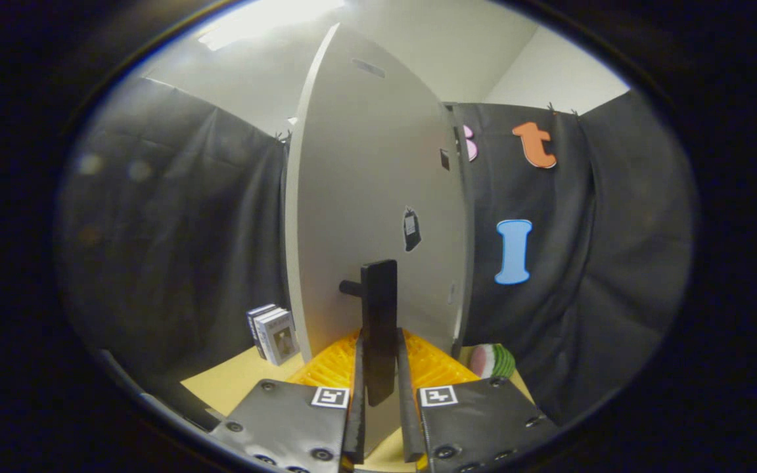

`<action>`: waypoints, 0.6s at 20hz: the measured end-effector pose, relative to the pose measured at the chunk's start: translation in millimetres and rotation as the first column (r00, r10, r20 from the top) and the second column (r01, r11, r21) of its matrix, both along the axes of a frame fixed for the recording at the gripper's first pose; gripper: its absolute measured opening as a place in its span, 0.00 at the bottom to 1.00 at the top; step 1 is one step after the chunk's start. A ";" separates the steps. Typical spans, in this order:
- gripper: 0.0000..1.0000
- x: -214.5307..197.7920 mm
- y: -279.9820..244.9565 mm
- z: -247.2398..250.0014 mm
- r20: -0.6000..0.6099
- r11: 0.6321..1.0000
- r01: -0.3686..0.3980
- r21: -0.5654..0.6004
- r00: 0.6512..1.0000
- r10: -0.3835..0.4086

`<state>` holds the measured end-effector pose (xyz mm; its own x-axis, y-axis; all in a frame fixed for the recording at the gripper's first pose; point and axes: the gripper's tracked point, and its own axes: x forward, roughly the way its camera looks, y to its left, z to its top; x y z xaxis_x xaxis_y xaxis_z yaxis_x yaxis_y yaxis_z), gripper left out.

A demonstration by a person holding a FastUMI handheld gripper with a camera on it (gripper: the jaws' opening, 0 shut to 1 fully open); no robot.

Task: Open the shoe cabinet door, grab the shoes and put them into the shoe cabinet, then close the shoe cabinet door.

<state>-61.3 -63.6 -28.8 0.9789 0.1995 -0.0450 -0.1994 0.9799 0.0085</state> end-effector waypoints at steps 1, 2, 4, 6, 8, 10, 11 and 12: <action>0.25 0.9 -6.9 -0.8 -0.001 1.000 0.012 -0.006 1.000 -0.012; 0.25 -0.1 -14.5 -1.6 -0.004 1.000 0.025 -0.004 1.000 -0.025; 0.24 -1.0 -28.9 -0.7 -0.011 0.998 0.056 0.019 0.998 -0.055; 0.24 -1.2 -46.7 -0.4 -0.014 0.995 0.093 0.040 0.996 -0.092; 0.21 -2.2 -61.6 -1.0 -0.013 0.992 0.114 0.052 0.993 -0.114; 0.18 -2.5 -70.9 -2.2 -0.019 0.992 0.105 0.068 0.994 -0.104; 0.18 -3.2 -77.8 -2.0 -0.018 0.992 0.108 0.070 0.994 -0.107; 0.18 -3.1 -86.9 -0.7 -0.016 0.991 0.120 0.066 0.993 -0.119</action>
